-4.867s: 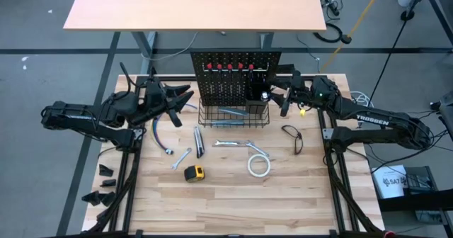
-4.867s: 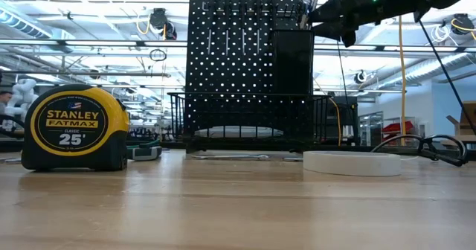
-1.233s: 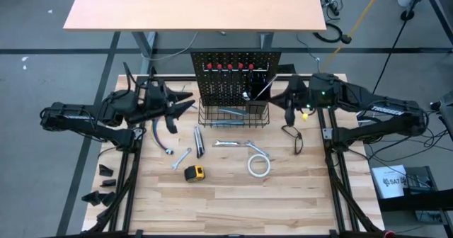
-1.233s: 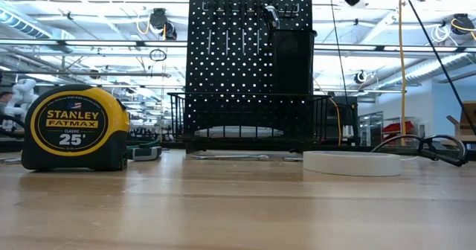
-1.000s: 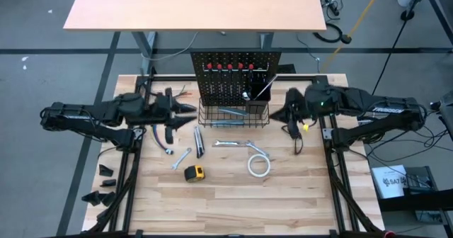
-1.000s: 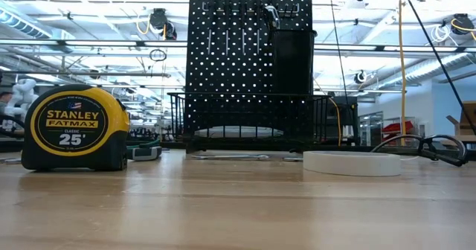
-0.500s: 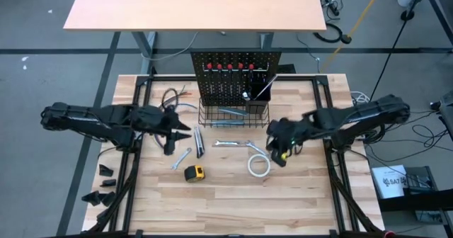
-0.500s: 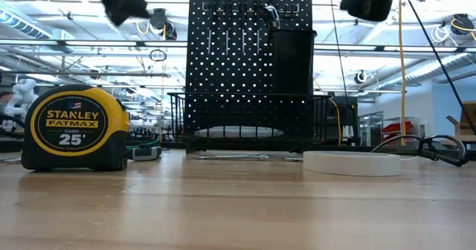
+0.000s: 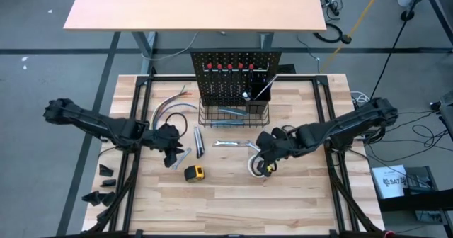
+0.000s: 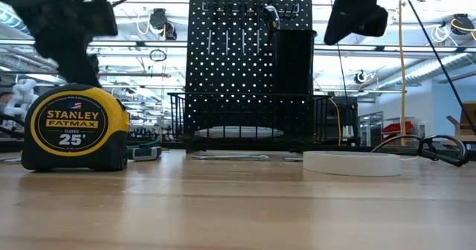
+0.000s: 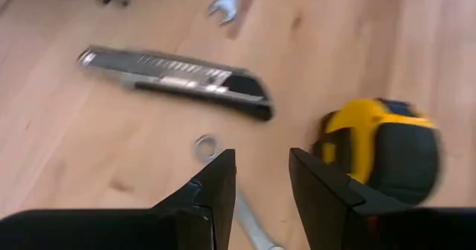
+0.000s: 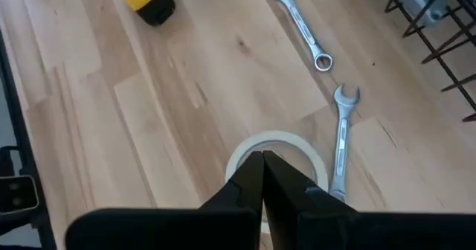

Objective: Hang tools onto peg board
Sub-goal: Move the measuring tape to the center of the table

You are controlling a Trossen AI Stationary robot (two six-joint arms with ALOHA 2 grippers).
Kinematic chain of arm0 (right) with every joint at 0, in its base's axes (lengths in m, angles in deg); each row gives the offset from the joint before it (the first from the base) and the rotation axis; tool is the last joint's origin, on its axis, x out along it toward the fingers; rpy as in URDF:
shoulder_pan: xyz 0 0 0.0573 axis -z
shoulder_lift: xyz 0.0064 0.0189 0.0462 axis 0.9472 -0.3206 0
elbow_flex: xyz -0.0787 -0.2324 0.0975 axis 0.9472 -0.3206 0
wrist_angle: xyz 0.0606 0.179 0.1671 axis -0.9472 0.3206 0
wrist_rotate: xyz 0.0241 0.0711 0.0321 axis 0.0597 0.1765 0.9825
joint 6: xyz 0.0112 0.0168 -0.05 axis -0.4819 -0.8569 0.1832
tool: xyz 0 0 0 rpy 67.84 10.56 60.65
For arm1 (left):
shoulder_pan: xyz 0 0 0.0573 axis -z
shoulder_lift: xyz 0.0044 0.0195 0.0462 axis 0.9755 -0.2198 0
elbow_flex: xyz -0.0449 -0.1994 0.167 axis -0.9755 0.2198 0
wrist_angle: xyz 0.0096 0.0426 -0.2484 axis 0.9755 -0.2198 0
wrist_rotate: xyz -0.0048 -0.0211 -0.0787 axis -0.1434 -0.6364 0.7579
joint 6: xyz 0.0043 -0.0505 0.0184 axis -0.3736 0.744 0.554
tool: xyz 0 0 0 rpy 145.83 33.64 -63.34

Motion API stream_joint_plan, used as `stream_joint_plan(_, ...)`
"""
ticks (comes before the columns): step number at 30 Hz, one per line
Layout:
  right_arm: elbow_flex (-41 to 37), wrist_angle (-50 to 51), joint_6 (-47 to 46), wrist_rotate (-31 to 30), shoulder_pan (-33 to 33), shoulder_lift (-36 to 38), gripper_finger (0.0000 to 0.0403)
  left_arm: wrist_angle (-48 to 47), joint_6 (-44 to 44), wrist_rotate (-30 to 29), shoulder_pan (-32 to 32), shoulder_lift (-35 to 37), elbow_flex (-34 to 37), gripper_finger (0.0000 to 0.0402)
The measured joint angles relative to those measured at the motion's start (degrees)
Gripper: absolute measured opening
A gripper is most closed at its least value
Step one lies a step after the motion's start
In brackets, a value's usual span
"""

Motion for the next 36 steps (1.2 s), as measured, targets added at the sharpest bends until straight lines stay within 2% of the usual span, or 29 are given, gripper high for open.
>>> stream_joint_plan(2,0.00,-0.57,0.05,-0.43,0.07,-0.55,0.0001,0.95,0.12,-0.95,0.46,-0.12,1.23,0.0130)
stream_joint_plan(7,-0.04,-2.56,1.29,-5.31,0.48,-0.78,0.0001,6.22,-6.35,-5.20,0.64,-0.30,3.48,0.0121)
stream_joint_plan(13,-2.14,-9.80,3.91,-5.89,0.92,-0.85,0.0000,10.12,-12.56,-3.43,-1.43,-0.35,8.23,0.0045)
stream_joint_plan(16,-3.83,-13.98,4.25,-5.61,1.01,-0.87,0.0000,12.76,-16.07,-0.71,-3.70,-0.35,9.96,0.0008)
stream_joint_plan(20,-5.13,-15.42,2.91,-4.77,1.05,-0.88,0.0000,13.53,-18.42,1.36,-5.84,-1.45,10.26,0.0003)
stream_joint_plan(24,-5.20,-17.36,2.71,-4.50,0.87,-1.46,0.0000,12.94,-17.56,6.25,-5.70,-4.45,10.28,0.0002)
stream_joint_plan(26,-5.20,-18.92,2.53,-4.33,0.73,-1.82,0.0000,12.08,-16.27,8.31,-4.70,-6.09,10.28,0.0002)
stream_joint_plan(36,-5.21,-21.84,0.22,-4.42,-1.76,-2.74,0.0000,13.68,-11.47,8.00,4.33,-10.34,10.28,0.0001)
